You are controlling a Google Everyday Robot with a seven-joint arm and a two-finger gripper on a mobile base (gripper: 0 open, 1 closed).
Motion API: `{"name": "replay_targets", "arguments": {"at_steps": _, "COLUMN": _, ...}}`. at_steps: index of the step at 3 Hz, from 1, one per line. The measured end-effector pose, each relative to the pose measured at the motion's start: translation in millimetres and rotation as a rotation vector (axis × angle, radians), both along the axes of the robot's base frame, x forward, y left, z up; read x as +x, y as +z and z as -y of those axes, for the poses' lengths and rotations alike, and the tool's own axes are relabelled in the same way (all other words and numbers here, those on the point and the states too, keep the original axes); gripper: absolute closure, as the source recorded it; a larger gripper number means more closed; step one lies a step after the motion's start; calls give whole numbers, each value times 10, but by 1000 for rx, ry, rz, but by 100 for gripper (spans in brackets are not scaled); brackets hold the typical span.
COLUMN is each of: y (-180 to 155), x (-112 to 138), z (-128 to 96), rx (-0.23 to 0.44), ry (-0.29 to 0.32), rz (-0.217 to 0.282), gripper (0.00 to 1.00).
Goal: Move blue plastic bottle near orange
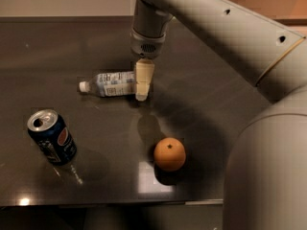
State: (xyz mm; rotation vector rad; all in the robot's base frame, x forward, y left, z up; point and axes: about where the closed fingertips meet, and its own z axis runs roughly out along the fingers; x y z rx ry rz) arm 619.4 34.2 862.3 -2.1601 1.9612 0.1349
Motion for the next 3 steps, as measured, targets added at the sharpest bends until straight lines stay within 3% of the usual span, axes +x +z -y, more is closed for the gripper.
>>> {"name": "replay_targets", "arguments": {"at_steps": 1, "y": -62, "x": 14, "z": -138, "rx": -3, "ry": 20, "rz": -13, "gripper": 0}}
{"name": "replay_targets", "arguments": {"at_steps": 3, "y": -133, "x": 18, "z": -293, "rx": -18, "ry": 45, "rz": -37, "gripper": 41}}
